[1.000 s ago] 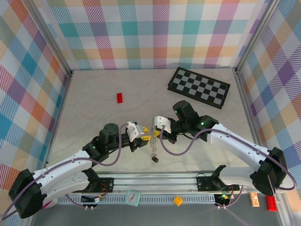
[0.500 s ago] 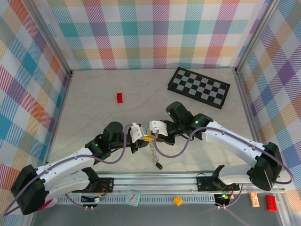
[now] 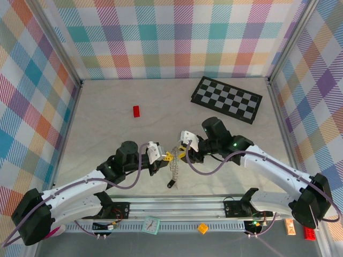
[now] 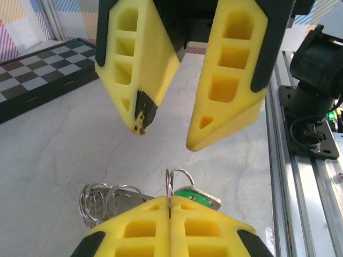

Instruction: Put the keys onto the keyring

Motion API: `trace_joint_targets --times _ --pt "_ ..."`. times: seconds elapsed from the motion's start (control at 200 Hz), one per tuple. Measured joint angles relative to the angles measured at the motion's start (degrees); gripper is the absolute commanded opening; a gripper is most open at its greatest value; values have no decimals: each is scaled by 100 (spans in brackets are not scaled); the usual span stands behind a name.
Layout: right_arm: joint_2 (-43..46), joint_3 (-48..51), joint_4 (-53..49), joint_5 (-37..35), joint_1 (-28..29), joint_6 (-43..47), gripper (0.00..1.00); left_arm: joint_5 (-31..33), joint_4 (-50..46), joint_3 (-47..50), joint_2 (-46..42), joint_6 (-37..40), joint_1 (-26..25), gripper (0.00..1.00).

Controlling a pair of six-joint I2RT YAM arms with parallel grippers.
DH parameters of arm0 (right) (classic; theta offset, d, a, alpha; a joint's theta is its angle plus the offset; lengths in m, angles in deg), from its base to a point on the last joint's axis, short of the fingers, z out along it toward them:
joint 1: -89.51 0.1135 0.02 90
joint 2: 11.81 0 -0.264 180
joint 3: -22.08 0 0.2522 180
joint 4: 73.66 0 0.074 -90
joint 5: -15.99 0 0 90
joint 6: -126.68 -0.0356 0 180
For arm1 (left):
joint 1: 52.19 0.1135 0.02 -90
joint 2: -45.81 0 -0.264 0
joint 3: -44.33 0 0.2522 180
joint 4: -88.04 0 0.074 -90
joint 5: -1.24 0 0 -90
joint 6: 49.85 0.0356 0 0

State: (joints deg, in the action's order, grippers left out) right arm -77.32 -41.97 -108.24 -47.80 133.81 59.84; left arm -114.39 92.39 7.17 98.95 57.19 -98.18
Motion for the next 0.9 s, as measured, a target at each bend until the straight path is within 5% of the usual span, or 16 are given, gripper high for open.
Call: trace_joint_targets --times 0.345,0.9 --pt "409 627 848 20 2 -2236 35 125 890 372 -7 -282 0 0" --pt "118 688 1198 446 0 -2830 8 94 1233 452 4 -398 0 0"
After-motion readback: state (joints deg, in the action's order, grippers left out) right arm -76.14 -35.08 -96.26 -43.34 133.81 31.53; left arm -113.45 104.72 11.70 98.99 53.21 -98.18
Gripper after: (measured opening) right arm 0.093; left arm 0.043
